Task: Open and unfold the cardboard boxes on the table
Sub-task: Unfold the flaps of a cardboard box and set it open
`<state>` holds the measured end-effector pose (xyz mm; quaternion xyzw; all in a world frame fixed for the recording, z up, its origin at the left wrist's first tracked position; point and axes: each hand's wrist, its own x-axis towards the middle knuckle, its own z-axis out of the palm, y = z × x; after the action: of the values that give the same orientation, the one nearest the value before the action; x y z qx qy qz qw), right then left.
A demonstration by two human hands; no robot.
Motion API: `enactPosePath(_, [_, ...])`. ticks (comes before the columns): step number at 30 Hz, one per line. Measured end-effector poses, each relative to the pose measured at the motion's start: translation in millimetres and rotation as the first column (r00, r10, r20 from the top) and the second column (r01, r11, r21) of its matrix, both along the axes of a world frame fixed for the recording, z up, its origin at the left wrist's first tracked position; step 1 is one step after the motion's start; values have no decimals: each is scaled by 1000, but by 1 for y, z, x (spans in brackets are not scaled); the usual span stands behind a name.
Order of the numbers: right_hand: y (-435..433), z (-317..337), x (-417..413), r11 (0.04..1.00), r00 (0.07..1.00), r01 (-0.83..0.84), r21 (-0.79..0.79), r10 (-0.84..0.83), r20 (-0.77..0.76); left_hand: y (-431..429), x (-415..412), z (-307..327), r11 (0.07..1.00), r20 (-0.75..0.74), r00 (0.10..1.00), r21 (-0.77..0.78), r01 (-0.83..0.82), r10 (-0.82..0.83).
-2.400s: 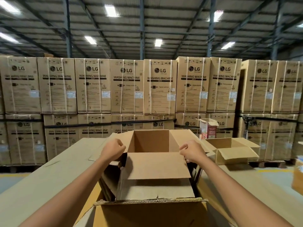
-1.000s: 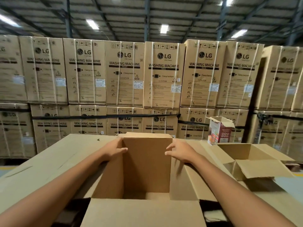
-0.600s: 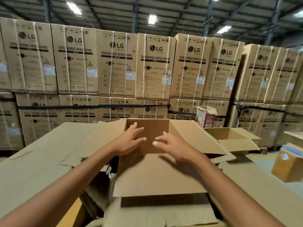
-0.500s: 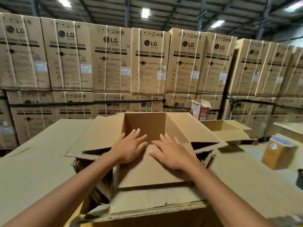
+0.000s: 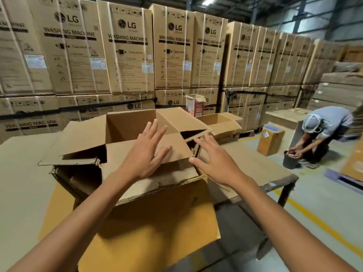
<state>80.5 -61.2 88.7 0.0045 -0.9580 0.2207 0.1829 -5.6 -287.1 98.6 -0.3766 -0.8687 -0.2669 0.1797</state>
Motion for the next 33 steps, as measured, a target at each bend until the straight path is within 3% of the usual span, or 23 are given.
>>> enactPosePath(10, [125,-47,167,936,962,241,-257,-266,-66,165,120,-41,959,78,963,143,247,-259])
enactPosePath(22, [285,-167,383,714,822,528,-460,-566,65,378,304,-174,906,382,823,225,358,-420])
enactPosePath(28, [337,-222,423,581,732,643,-500,-657,178,449,344,-223,884,459,758,189,427,-464])
enactPosePath(33, [392,-255,414,577,702,695,-429,-673,233,515,330,-260,890,452,772,140,433,-447])
